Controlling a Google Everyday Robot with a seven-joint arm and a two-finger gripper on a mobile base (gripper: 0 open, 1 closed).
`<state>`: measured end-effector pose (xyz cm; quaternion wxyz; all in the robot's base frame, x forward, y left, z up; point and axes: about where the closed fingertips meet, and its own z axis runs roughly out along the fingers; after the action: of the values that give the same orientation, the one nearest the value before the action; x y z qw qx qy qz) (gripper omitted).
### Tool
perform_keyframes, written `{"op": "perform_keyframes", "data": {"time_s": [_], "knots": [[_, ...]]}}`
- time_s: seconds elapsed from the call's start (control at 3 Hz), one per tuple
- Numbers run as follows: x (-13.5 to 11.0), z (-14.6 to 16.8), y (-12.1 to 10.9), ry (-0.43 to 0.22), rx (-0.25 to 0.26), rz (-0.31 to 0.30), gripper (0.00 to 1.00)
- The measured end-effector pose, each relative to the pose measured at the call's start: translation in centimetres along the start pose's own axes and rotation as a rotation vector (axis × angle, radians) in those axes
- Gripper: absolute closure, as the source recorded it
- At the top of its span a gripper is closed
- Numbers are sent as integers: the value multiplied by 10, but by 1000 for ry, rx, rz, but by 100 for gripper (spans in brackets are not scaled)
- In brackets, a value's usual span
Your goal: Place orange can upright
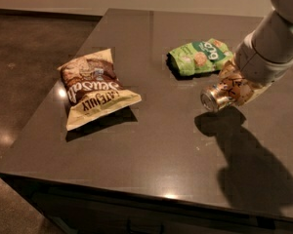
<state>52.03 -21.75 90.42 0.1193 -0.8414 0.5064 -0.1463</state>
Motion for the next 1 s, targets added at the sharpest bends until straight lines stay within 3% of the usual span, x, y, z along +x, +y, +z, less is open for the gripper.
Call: {"op": "perform_keyframes", "data": {"time_s": [0.67, 1.0], "knots": [[10, -10, -17, 103, 178, -166, 100], [13, -14, -30, 124, 236, -180, 100]]}}
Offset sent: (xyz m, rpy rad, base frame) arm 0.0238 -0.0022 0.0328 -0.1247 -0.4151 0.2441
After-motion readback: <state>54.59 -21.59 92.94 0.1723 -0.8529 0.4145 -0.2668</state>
